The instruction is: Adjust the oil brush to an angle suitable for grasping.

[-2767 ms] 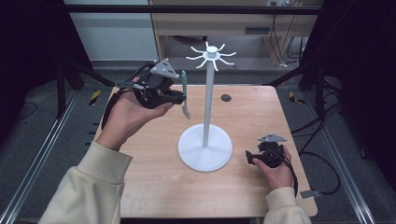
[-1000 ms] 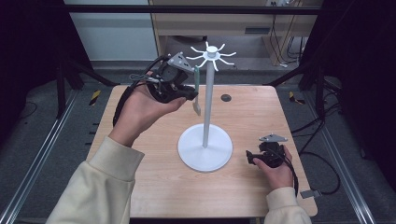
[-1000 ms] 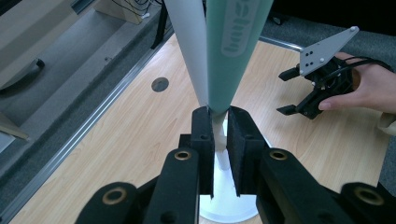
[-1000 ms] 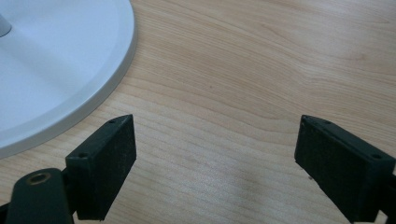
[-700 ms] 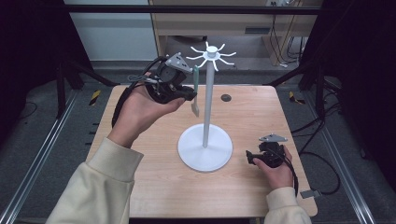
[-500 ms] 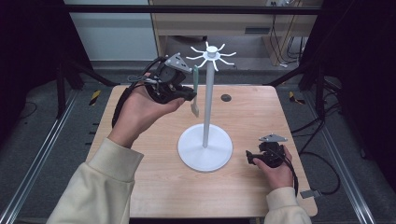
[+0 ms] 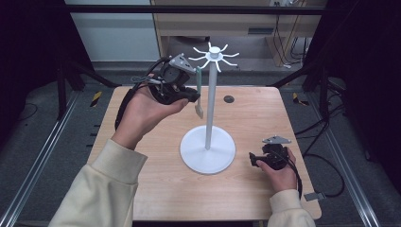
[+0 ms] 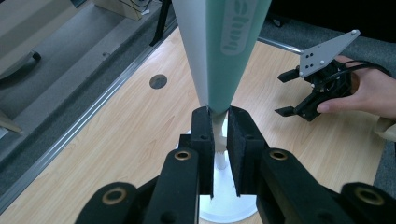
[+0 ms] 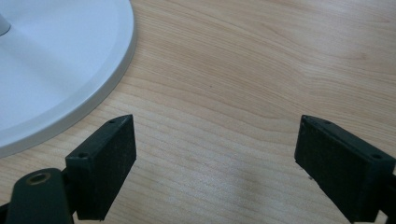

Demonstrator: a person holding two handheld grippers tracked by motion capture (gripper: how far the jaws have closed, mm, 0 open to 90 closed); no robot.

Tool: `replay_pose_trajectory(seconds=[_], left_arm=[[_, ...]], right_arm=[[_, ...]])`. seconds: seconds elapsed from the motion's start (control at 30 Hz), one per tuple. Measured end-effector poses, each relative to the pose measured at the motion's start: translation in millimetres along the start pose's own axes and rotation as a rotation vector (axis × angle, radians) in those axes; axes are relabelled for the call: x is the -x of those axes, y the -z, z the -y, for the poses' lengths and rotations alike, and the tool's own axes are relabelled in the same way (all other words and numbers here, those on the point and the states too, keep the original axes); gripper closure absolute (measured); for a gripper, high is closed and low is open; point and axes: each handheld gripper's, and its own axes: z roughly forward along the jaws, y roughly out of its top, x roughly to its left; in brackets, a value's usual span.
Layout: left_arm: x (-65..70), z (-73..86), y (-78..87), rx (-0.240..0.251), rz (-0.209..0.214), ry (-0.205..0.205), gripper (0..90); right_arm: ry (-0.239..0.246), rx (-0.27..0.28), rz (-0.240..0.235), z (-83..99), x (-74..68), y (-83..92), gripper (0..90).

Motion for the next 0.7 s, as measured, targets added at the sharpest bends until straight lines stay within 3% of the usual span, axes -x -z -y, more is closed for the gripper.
replay_pose_trajectory(seconds=[0.7], left_arm=[[2.4, -9.0, 0.2, -0.021, -0.016, 0.007, 81.2]], right_arm=[[-0.001, -0.003, -0.003, 0.2, 0.2, -0.1, 13.1]])
